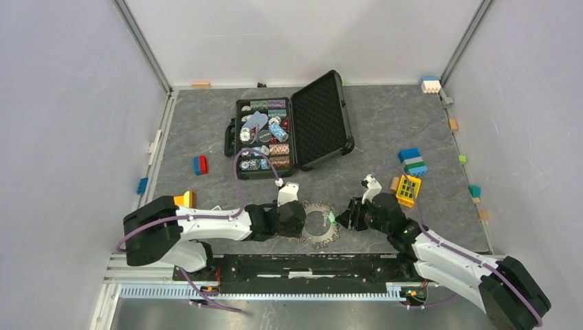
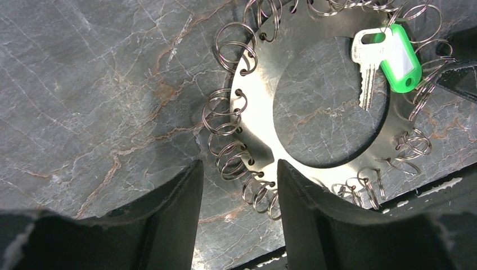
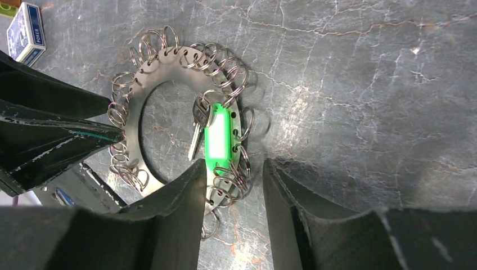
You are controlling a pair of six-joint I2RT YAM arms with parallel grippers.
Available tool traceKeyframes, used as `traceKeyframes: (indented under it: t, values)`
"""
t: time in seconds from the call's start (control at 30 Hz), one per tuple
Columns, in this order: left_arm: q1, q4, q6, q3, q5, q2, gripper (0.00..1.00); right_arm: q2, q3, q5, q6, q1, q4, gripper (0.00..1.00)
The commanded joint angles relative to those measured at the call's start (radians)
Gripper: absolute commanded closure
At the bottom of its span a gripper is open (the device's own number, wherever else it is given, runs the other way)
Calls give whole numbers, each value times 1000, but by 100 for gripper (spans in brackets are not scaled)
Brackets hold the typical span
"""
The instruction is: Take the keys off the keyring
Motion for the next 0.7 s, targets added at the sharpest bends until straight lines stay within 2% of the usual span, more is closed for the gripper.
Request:
traceKeyframes:
  t: [0.0, 0.67]
  values:
    - [-6, 33, -43, -3, -40, 16, 43, 15, -18, -6, -13, 11, -12, 53]
    - [-6, 33, -44, 6, -36, 43, 44, 49, -6, -47, -87, 29, 2, 61]
